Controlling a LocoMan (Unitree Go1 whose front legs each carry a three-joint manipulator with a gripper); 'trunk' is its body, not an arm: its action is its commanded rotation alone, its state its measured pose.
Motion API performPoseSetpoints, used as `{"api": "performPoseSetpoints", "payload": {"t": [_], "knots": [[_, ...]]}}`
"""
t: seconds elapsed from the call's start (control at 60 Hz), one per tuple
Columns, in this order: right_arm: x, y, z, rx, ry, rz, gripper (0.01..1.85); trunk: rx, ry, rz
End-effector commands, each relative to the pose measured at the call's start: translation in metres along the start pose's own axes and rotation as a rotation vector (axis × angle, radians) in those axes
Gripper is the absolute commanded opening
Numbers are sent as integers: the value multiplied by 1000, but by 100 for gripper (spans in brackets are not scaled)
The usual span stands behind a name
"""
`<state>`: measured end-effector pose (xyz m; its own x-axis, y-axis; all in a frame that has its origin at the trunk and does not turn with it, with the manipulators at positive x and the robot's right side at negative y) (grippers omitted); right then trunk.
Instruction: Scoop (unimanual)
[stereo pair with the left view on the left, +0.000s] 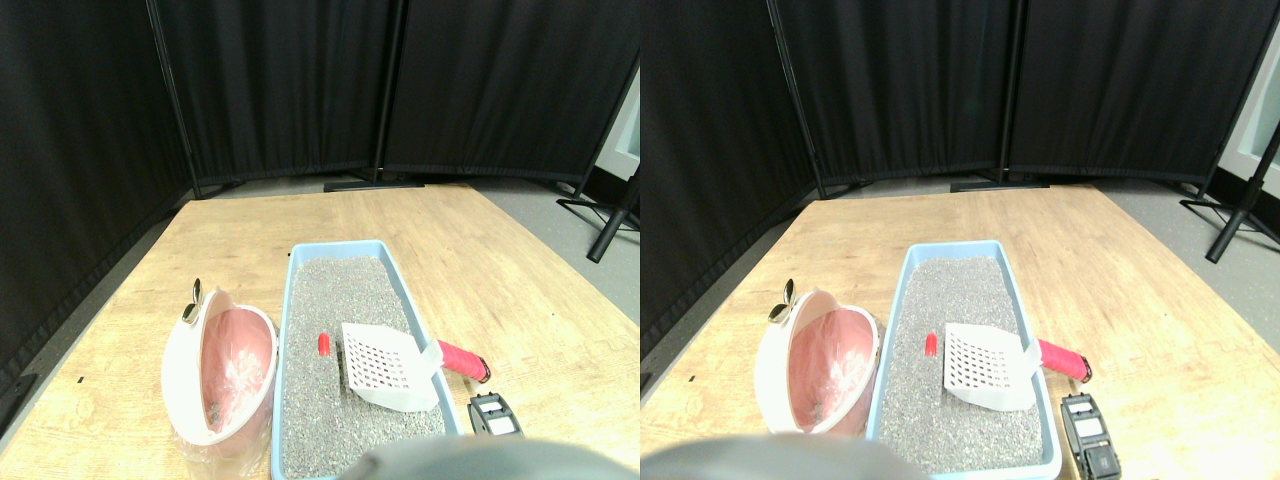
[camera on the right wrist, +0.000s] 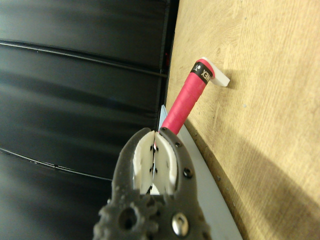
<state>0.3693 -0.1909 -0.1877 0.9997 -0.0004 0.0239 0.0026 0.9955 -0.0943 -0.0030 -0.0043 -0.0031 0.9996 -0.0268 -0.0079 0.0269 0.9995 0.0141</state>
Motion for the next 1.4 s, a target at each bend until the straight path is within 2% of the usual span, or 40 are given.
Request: {"api": "performPoseSetpoints", "payload": {"t": [0.017, 0.25, 0.267, 0.3, 0.333, 0.35, 0.517, 0.683, 0.75, 0.833, 0.85, 1.05, 1.4], "knots": [[1, -1, 7, -6, -44, -8, 48, -1, 2, 1], [2, -2, 6, 30, -86, 0, 46, 0, 1, -3], [3, -2, 6, 31, -98, 6, 47, -1, 4, -16], [3, -3, 5, 31, -106, 10, 47, -2, 4, -17], [5, -4, 5, 40, -121, 4, 49, -3, 4, -18], [6, -5, 4, 42, -151, 15, 50, -5, 3, -19], [11, -10, 3, 84, -167, 28, 66, -2, 4, -18], [18, -10, 2, 119, -160, 37, 83, -5, 9, -20], [23, -11, 0, 135, -119, 25, 93, -5, 9, -20], [27, -10, -2, 146, -116, 23, 97, -5, 9, -20], [28, -10, -3, 155, -116, 22, 98, -19, 11, -21], [39, -7, -7, 189, -86, 35, 99, -30, 13, -11], [55, -6, -10, 231, -44, -18, 94, -37, 13, -10]]}}
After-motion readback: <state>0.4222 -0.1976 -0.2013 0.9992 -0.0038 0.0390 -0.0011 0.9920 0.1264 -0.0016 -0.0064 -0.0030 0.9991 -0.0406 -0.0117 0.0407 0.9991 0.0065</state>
